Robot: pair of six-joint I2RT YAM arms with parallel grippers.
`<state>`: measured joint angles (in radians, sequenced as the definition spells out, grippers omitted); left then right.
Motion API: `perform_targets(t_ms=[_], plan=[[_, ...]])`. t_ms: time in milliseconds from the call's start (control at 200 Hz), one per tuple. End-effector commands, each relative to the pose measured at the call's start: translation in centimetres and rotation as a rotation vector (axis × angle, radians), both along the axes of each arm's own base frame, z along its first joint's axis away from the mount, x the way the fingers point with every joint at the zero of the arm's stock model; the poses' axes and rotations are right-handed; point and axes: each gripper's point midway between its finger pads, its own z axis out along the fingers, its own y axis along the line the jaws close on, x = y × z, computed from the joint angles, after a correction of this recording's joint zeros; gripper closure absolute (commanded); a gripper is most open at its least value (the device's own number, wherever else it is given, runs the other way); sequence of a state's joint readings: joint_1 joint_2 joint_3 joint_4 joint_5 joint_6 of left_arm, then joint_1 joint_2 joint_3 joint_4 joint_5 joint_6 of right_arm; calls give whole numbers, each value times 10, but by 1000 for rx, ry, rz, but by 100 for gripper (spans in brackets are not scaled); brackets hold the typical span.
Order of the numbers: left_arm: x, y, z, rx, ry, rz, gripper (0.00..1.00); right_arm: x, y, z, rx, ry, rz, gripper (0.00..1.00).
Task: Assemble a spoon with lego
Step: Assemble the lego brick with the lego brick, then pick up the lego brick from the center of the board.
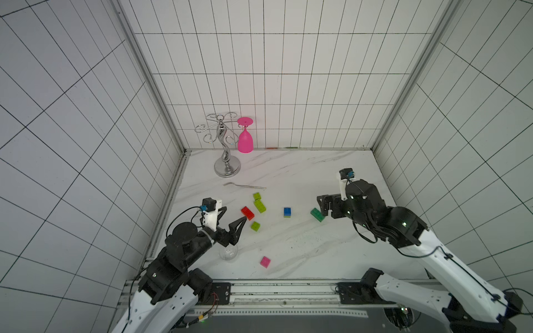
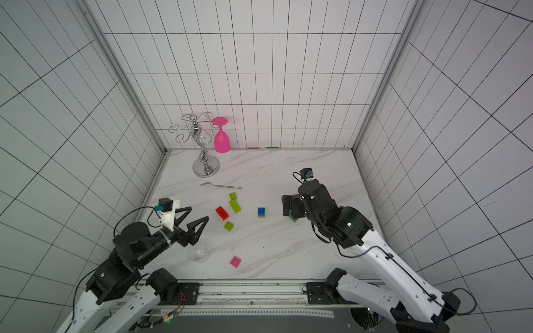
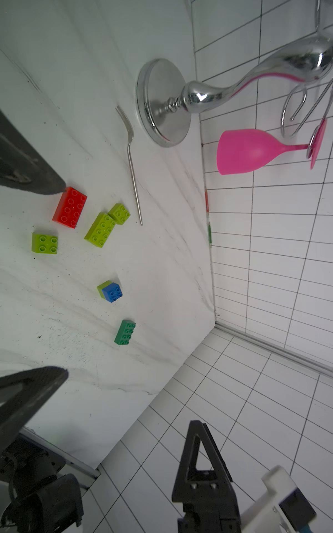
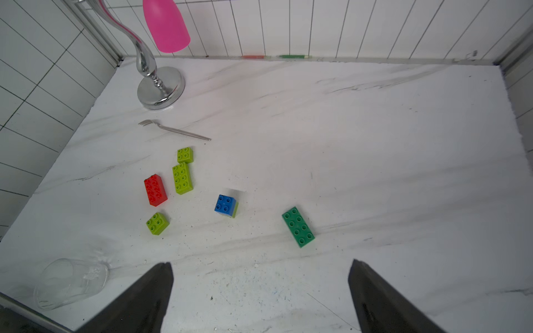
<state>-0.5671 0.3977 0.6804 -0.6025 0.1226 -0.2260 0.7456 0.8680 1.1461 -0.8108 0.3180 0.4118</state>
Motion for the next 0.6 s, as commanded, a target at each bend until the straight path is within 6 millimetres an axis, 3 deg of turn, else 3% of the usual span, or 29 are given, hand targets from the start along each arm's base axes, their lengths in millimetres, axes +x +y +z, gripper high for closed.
perform_targets(t_ms=[0,110,310,420,595], plan=[[-8,-25,-7,49,47,-140,11,-18,-48,-5,-80,-74,-100,1],[-12,-50,-35,167,145,-210,17,-40,-80,-5,-30,-161,-157,1],[-15,-68,-103,401,451,-82,23,-61,-113,-16,51,-252,-246,1],[-32,-76,-140,461,635,-102,30,-65,-113,-11,93,-276,-228,1],[-53,-88,-175,438,776,-123,36,-65,-107,-11,97,-268,-193,1]])
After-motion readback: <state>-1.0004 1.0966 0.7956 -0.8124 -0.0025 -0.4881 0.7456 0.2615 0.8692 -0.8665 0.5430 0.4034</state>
